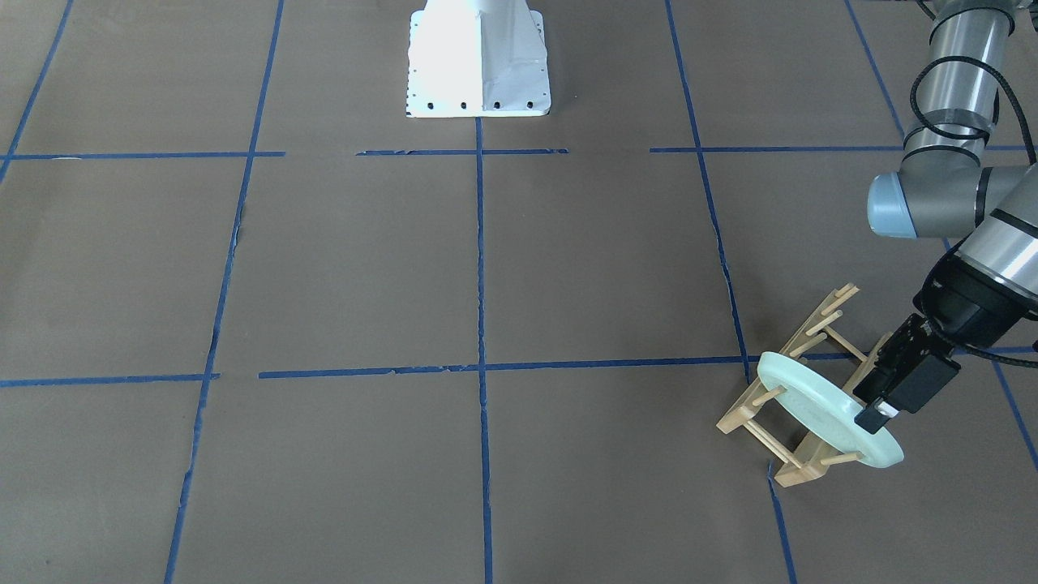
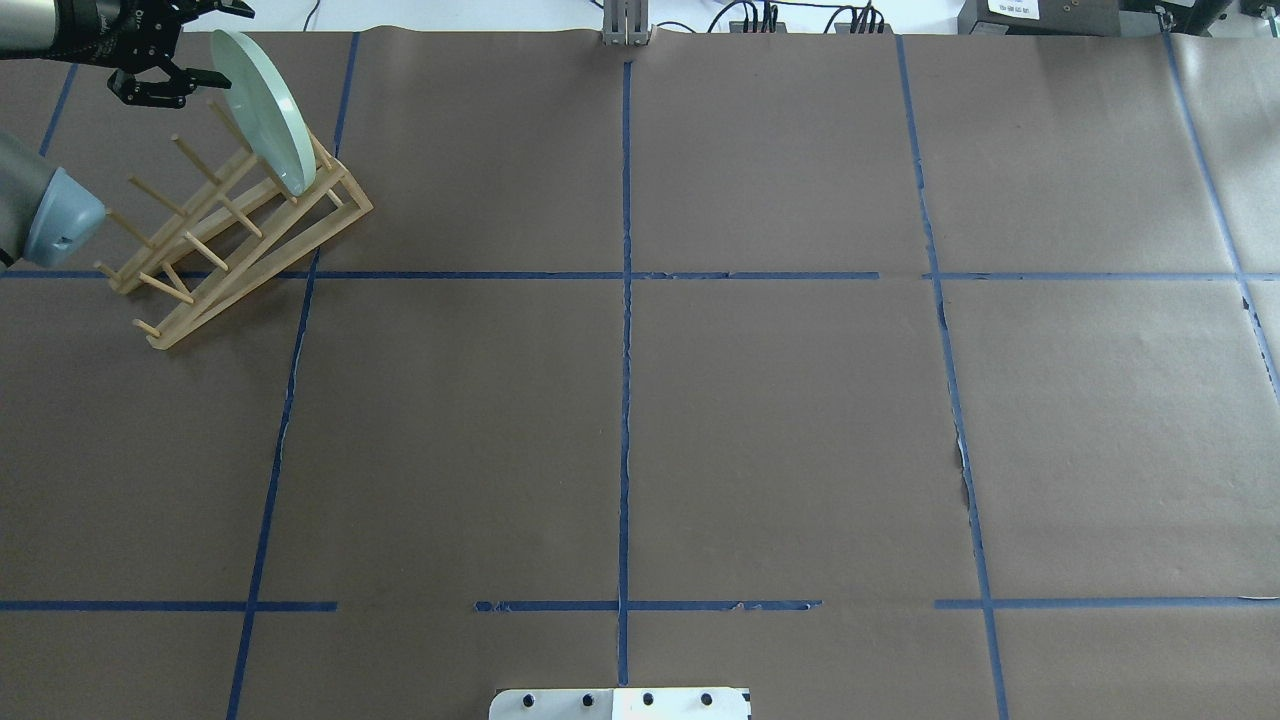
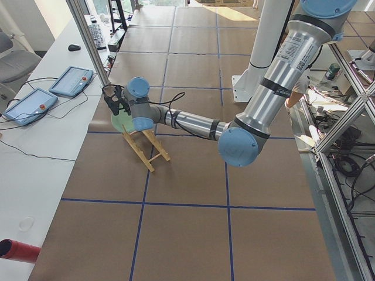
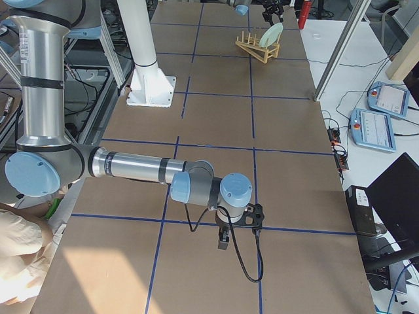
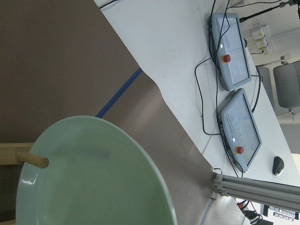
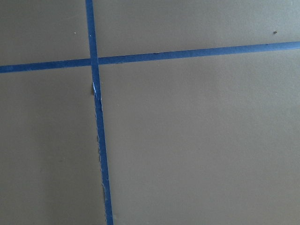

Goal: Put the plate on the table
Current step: 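Grasp the plate rim with the left gripper and lift it from the rack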

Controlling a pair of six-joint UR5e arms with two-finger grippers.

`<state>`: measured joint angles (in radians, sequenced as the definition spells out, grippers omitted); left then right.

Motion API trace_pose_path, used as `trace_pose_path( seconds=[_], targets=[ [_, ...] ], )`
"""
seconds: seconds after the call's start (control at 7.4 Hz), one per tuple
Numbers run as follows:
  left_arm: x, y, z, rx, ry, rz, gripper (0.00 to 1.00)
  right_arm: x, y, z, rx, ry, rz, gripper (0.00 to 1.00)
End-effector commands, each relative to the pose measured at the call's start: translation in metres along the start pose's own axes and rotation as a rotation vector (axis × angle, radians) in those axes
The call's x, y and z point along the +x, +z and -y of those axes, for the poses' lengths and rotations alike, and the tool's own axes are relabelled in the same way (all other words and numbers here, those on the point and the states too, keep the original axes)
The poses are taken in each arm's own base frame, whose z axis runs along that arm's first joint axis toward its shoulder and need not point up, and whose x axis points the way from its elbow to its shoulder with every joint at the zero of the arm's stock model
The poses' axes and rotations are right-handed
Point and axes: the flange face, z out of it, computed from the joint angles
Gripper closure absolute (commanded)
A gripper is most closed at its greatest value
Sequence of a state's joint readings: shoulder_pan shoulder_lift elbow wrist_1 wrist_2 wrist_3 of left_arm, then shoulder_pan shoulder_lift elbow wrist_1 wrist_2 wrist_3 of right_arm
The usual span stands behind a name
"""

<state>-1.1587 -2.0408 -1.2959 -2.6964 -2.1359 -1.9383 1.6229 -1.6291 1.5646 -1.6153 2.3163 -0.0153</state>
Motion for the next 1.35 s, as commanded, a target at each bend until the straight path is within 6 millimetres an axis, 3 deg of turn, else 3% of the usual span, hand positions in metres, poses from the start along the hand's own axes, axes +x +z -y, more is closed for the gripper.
trace_pose_path(
  seconds=[0.0, 0.14, 0.27, 0.41, 0.68, 0.95, 1.08, 1.22],
  targets=[
    [0.0, 0.006, 0.008, 0.04, -0.025, -0.003, 0.19, 0.0, 0.0, 0.0, 0.0, 0.0, 0.0, 0.0],
    [0.003, 0.009, 0.009, 0.042, -0.03, -0.003, 0.33, 0.0, 0.0, 0.0, 0.0, 0.0, 0.0, 0.0],
    [0.012, 0.009, 0.005, 0.036, -0.026, -0.013, 0.82, 0.0, 0.0, 0.0, 0.0, 0.0, 0.0, 0.0],
    [0.017, 0.008, 0.002, 0.03, -0.016, -0.02, 1.0, 0.0, 0.0, 0.0, 0.0, 0.0, 0.0, 0.0],
    [0.025, -0.004, 0.005, 0.032, -0.004, -0.036, 1.0, 0.0, 0.0, 0.0, 0.0, 0.0, 0.0, 0.0],
    [0.051, -0.052, 0.013, -0.046, 0.005, -0.058, 1.0, 0.0, 0.0, 0.0, 0.0, 0.0, 0.0, 0.0],
    [0.065, -0.064, 0.002, -0.083, -0.005, -0.038, 1.0, 0.0, 0.0, 0.0, 0.0, 0.0, 0.0, 0.0],
    [0.099, -0.062, -0.018, -0.103, -0.025, 0.017, 1.0, 0.0, 0.0, 0.0, 0.0, 0.0, 0.0, 0.0]
  ],
)
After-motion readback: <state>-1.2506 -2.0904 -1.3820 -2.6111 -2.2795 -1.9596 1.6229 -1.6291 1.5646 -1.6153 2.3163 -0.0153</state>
